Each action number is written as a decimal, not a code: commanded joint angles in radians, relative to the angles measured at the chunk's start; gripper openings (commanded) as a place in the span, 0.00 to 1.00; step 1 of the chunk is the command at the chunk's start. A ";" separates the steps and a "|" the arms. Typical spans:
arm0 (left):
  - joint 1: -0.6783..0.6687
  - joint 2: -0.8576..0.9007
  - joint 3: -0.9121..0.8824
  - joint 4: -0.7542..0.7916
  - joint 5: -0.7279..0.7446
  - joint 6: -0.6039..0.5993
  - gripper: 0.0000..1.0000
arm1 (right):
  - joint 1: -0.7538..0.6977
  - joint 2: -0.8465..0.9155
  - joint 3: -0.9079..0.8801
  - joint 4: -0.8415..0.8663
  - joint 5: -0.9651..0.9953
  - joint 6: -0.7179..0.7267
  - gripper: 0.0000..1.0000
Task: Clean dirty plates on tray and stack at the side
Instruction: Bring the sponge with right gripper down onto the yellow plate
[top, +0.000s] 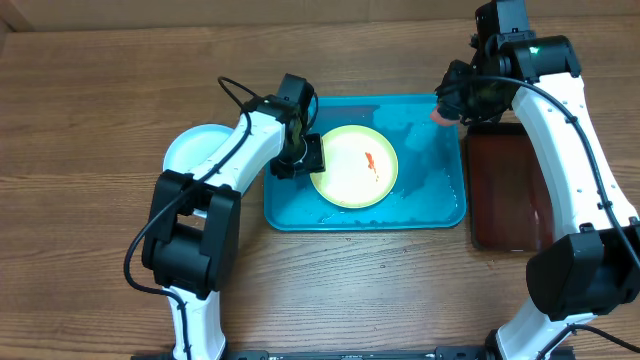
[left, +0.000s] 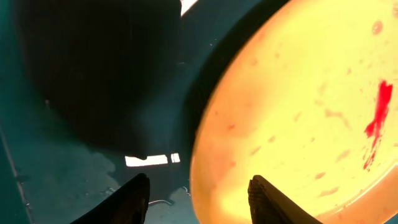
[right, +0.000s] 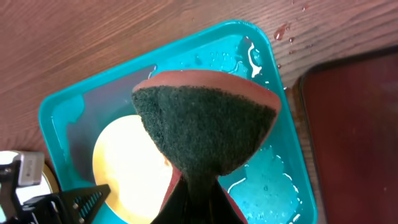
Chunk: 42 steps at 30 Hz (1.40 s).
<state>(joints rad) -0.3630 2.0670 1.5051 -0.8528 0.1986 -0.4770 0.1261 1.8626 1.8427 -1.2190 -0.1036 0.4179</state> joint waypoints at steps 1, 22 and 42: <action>-0.024 0.034 -0.012 0.009 -0.006 -0.031 0.52 | 0.003 -0.005 0.004 0.012 0.005 -0.007 0.04; 0.001 0.085 -0.012 0.033 -0.088 -0.036 0.04 | 0.089 -0.003 -0.156 0.121 -0.080 -0.026 0.04; 0.029 0.085 -0.012 0.073 -0.093 0.006 0.04 | 0.241 0.049 -0.496 0.471 -0.100 0.157 0.04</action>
<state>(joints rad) -0.3534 2.1201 1.5059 -0.7883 0.1902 -0.4908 0.3679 1.8816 1.3506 -0.7658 -0.2028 0.5301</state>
